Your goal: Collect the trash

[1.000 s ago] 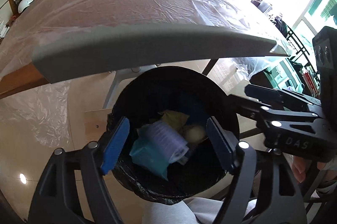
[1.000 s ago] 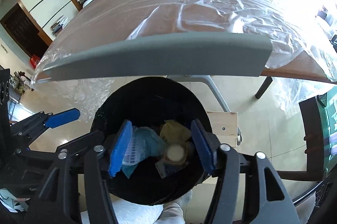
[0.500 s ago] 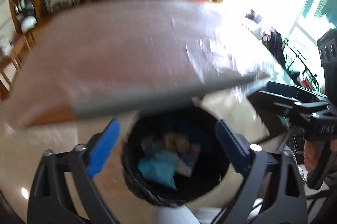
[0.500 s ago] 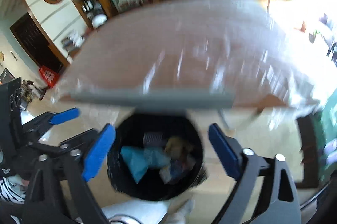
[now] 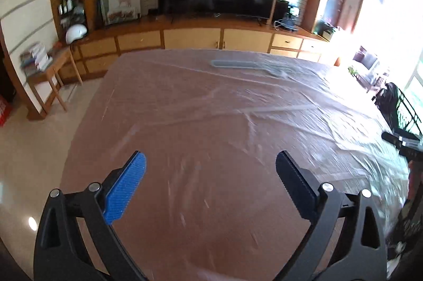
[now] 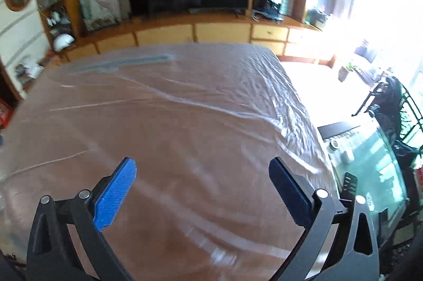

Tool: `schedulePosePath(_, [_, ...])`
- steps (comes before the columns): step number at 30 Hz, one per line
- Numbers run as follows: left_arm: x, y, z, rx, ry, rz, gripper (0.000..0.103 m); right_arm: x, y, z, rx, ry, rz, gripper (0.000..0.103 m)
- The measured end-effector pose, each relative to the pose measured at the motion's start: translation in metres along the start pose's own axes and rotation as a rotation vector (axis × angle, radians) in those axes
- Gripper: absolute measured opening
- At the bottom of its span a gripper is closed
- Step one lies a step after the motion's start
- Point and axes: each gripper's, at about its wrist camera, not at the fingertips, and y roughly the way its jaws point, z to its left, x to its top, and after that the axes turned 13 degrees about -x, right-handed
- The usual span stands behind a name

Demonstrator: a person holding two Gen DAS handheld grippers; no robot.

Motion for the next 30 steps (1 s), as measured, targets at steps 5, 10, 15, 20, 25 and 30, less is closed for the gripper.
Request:
schedulePosePath(5, [0.023, 0.035, 0.024, 0.036, -0.024, 0.023, 0.099, 0.018, 0.037, -0.005, -0.047, 0.022, 0.027, 0.099])
schedulePosePath(10, [0.033, 0.06, 0.037, 0.048, -0.028, 0.045, 0.099, 0.026, 0.066, -0.013, -0.079, 0.037, 0.063, 0.099])
schedulePosePath(15, [0.035, 0.073, 0.042, 0.039, -0.03, 0.08, 0.099, 0.023, 0.075, -0.026, -0.059, 0.073, 0.082, 0.099])
schedulePosePath(20, [0.037, 0.082, 0.039, 0.07, -0.016, 0.122, 0.101, 0.026, 0.08, -0.034, -0.048, 0.068, 0.085, 0.099])
schedulePosePath(25, [0.038, 0.086, 0.04, 0.08, -0.005, 0.133, 0.102, 0.026, 0.081, -0.034, -0.048, 0.069, 0.085, 0.099])
schedulePosePath(30, [0.039, 0.087, 0.04, 0.081, -0.005, 0.133, 0.102, 0.026, 0.081, -0.034, -0.048, 0.069, 0.085, 0.099])
